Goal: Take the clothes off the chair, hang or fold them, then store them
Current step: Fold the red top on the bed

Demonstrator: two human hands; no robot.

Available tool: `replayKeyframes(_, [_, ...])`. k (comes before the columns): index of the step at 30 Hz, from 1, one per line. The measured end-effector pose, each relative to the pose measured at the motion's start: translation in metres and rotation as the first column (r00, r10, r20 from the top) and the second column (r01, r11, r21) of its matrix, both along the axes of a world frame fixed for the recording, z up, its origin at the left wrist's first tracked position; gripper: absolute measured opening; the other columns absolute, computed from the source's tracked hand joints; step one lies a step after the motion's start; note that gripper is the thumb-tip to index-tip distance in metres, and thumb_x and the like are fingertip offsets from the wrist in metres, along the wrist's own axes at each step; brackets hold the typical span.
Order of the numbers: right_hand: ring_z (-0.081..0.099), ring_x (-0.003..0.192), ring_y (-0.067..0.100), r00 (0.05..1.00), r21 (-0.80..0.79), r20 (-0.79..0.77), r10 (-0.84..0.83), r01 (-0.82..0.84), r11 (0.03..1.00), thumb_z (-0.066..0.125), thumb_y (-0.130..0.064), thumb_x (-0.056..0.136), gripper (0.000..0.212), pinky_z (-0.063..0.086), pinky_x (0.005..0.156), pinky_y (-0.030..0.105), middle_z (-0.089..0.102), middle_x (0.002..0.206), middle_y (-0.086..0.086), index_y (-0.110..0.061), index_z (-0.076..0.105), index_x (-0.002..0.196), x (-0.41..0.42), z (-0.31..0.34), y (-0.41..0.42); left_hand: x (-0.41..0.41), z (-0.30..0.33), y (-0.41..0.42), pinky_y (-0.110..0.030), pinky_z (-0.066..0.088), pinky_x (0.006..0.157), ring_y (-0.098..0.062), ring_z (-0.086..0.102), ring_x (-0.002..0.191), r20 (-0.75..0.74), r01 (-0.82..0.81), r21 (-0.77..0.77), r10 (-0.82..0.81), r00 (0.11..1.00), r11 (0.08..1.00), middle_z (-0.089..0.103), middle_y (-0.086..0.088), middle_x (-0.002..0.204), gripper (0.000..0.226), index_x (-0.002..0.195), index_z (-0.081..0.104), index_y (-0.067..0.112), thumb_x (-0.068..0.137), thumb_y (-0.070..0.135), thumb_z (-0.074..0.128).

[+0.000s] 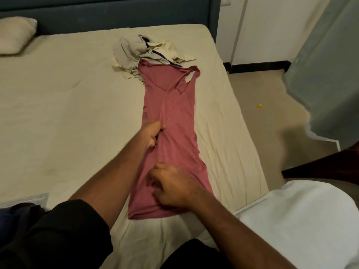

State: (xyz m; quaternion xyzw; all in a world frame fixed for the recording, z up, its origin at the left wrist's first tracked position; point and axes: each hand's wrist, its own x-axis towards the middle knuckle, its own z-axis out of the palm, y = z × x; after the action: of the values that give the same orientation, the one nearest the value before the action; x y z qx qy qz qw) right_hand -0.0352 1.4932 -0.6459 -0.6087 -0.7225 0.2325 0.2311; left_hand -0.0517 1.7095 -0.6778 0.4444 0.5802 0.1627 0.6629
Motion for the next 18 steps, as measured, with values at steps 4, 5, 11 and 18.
replayKeyframes(4, [0.06, 0.08, 0.003, 0.936, 0.052, -0.268, -0.226, 0.249, 0.967, 0.074, -0.019, 0.085, 0.009, 0.047, 0.074, 0.018, 0.068, 0.09, -0.012, -0.02, 0.076, 0.094, 0.051, -0.003, -0.019, -0.013, -0.001, -0.017, -0.042, 0.059, 0.084, -0.026, 0.068, 0.098, -0.004, 0.063, 0.053, -0.063, 0.998, 0.997, 0.069, -0.009, 0.11, 0.054, 0.118, 0.061, 0.008, 0.073, 0.021, 0.09])
replayKeyframes(5, [0.061, 0.078, 0.001, 0.917, 0.022, -0.265, -0.297, 0.313, 0.949, 0.074, -0.015, 0.084, 0.009, 0.046, 0.074, 0.017, 0.068, 0.087, -0.014, -0.02, 0.077, 0.091, 0.07, -0.007, -0.026, -0.017, -0.001, -0.025, -0.041, 0.06, 0.083, -0.025, 0.068, 0.097, -0.023, 0.084, 0.072, -0.083, 0.996, 0.994, 0.069, -0.009, 0.111, 0.06, 0.116, 0.061, 0.008, 0.066, 0.019, 0.094])
replayKeyframes(11, [0.066, 0.075, 0.009, 0.875, -0.322, -0.016, -0.484, 0.454, 0.831, 0.068, -0.001, 0.078, 0.031, 0.058, 0.078, 0.038, 0.071, 0.082, -0.005, -0.027, 0.07, 0.096, 0.128, -0.025, -0.053, -0.056, -0.004, -0.084, -0.025, 0.045, 0.061, -0.023, 0.062, 0.088, -0.12, 0.054, 0.266, -0.022, 0.992, 0.962, 0.066, -0.011, 0.111, 0.068, 0.113, 0.05, 0.012, 0.06, 0.002, 0.091])
replayKeyframes(18, [0.071, 0.064, 0.03, 0.788, -0.742, -0.372, -0.49, 0.065, 0.668, 0.067, 0.01, 0.087, 0.049, 0.06, 0.057, 0.034, 0.072, 0.087, 0.031, -0.013, 0.042, 0.123, 0.106, -0.014, -0.066, -0.142, 0.002, -0.163, -0.035, 0.058, 0.052, -0.026, 0.066, 0.066, -0.103, 0.144, 0.198, -0.125, 0.987, 0.97, 0.061, -0.017, 0.088, 0.057, 0.118, 0.046, 0.009, 0.076, -0.011, 0.08])
